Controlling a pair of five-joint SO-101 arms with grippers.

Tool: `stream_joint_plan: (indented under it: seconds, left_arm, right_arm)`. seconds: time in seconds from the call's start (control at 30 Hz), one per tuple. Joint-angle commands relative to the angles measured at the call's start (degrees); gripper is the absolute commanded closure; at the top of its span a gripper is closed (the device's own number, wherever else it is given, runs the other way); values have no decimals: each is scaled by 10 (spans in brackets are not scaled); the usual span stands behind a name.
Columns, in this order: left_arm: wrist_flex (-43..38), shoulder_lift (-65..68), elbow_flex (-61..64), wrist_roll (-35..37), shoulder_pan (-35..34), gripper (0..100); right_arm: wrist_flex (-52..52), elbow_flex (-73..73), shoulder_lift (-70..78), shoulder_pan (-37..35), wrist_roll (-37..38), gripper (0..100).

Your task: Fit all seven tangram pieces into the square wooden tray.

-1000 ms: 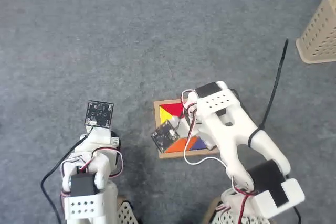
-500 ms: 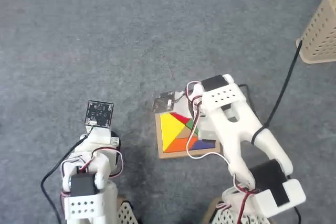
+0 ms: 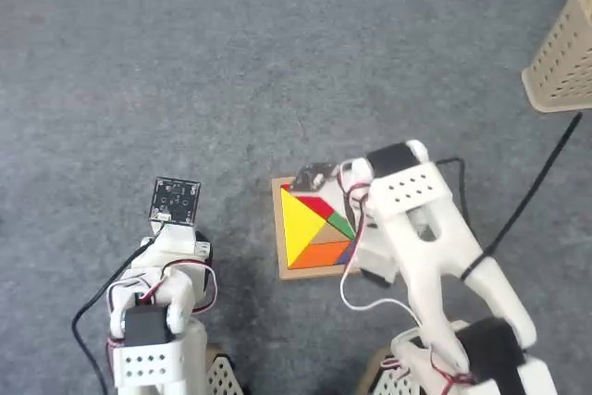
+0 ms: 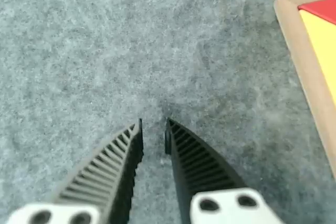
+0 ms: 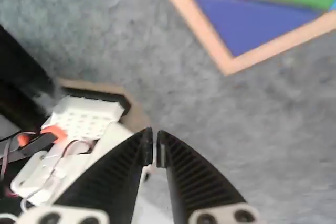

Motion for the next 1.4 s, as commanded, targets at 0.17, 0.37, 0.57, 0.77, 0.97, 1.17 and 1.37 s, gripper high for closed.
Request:
stream_joint_plan:
  seconds: [0.17,0.37,0.57,0.77,0.97,1.17,1.37]
  left_arm:
    - [0,-12,-6,4,1,929]
    - [0,-12,-6,4,1,929]
    - [0,-12,-6,4,1,929]
    - [0,-12,-6,4,1,929]
    - [0,-12,-6,4,1,929]
    - [0,-12,-6,4,1,929]
    - [0,-12,-6,4,1,929]
  right_arm:
    - [7,33,-130,133,-21,993]
    - [7,34,-211,254,-21,993]
    - [7,35,-229,268,-21,992]
    - [4,84,-229,268,-21,992]
    - [-98,164,-234,271,-21,992]
    - [-112,177,-235,269,-25,992]
    - [-119,146,-235,271,-27,992]
